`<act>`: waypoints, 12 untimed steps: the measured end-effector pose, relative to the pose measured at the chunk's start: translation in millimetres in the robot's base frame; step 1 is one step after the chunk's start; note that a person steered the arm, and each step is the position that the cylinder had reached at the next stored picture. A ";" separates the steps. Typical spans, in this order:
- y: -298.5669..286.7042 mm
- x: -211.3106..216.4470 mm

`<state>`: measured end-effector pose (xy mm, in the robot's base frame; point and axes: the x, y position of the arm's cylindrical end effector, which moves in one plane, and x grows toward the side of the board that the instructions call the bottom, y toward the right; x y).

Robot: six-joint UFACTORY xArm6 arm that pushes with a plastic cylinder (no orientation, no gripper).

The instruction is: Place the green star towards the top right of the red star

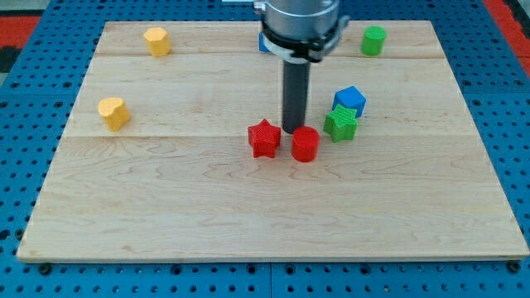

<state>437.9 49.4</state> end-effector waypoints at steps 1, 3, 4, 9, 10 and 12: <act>1.1 26.6; -23.6 62.6; 35.9 58.9; 121.8 -13.2; 109.9 -3.6; 15.0 -33.8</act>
